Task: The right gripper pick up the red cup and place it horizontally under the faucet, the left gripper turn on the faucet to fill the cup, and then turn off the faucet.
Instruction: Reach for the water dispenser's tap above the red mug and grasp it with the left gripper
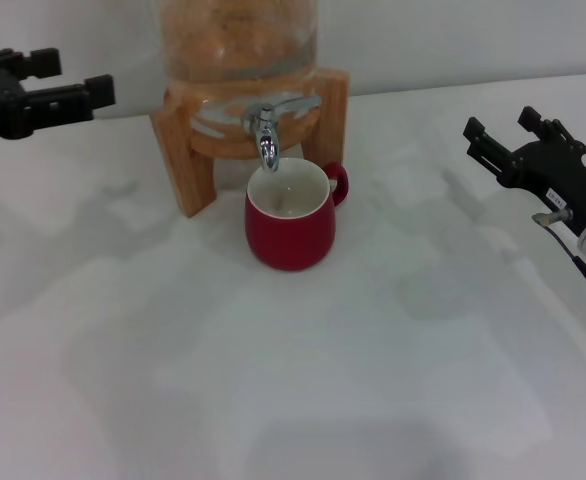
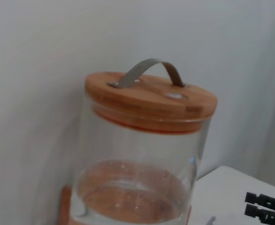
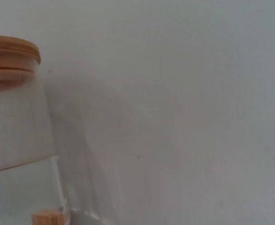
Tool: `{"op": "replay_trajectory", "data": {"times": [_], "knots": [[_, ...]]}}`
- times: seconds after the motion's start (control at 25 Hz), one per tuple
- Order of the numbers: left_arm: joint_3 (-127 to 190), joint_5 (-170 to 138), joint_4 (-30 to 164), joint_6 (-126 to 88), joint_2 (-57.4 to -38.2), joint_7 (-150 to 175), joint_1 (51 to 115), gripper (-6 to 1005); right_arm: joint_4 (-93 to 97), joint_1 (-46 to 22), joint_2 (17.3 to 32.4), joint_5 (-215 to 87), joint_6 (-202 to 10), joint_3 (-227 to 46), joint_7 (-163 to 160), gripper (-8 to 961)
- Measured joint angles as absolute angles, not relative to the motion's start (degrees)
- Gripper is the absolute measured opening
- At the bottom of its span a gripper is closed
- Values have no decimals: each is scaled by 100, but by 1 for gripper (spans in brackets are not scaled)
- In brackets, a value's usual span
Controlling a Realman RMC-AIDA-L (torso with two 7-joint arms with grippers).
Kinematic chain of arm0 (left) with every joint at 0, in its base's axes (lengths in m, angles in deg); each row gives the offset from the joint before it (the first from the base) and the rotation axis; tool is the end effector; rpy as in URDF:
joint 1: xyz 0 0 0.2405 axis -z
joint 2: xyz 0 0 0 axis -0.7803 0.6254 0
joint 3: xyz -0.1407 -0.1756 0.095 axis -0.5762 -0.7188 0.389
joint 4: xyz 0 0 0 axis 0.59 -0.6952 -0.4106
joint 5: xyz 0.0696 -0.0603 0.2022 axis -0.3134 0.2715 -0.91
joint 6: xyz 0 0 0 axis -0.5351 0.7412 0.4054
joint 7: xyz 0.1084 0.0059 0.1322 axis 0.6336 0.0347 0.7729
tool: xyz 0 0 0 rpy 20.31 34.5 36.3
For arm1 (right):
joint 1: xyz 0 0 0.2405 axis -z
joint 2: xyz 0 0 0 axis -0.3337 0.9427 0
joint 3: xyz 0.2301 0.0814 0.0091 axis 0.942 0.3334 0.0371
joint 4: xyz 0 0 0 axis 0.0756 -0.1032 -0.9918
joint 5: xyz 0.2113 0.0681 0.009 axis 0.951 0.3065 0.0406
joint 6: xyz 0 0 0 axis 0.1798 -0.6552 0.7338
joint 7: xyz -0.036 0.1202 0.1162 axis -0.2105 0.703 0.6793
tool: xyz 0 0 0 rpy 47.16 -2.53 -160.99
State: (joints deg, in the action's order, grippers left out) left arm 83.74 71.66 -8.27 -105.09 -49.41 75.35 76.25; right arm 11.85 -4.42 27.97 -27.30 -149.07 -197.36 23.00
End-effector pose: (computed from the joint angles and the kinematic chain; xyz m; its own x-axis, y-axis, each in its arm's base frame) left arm -0.1537 0.3915 0.0812 0.7714 0.3145 0.5532 0.5433 -0.7781 -0.3153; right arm 0.3186 0.3723 -0.0102 0.5666 -0.0417 -0.8229 -0.8018 -0.2583 -0.5390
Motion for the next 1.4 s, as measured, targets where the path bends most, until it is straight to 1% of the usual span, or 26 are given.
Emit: {"op": "replay_trajectory", "data": {"times": [0.16,0.32,0.36,0.4,0.56,0.88,1.08,1.4], "knots": [[8399,7133,-682,-10535,-4970,7568,7776,861,1190,-447,2805,-2731,-14907,-19806,2300,843],[8411,7079,-100,-10557,-4979,7663,8220,861,1190,-449,2805,-2731,-14905,-19831,2300,843],[8411,7079,-100,-10557,-4979,7663,8220,861,1190,-450,2805,-2731,-14903,-19832,2300,843],[8424,6969,25,-10557,-5003,7673,8364,862,1191,-450,2806,-2731,-14902,-19835,2300,843],[8435,6564,52,-10548,-5107,7630,8575,862,1233,-437,2805,-2730,-14899,-19866,2300,844],[8768,5803,-31,-10631,-5115,6961,8956,862,1242,-423,2806,-2731,-14897,-19881,2300,844],[8815,5652,-90,-10785,-5123,6804,9017,862,1243,-410,2805,-2731,-14897,-19882,2300,843],[8857,5641,-443,-10936,-5163,6686,8933,862,1243,-385,2805,-2730,-14901,-19893,2300,843]]}}
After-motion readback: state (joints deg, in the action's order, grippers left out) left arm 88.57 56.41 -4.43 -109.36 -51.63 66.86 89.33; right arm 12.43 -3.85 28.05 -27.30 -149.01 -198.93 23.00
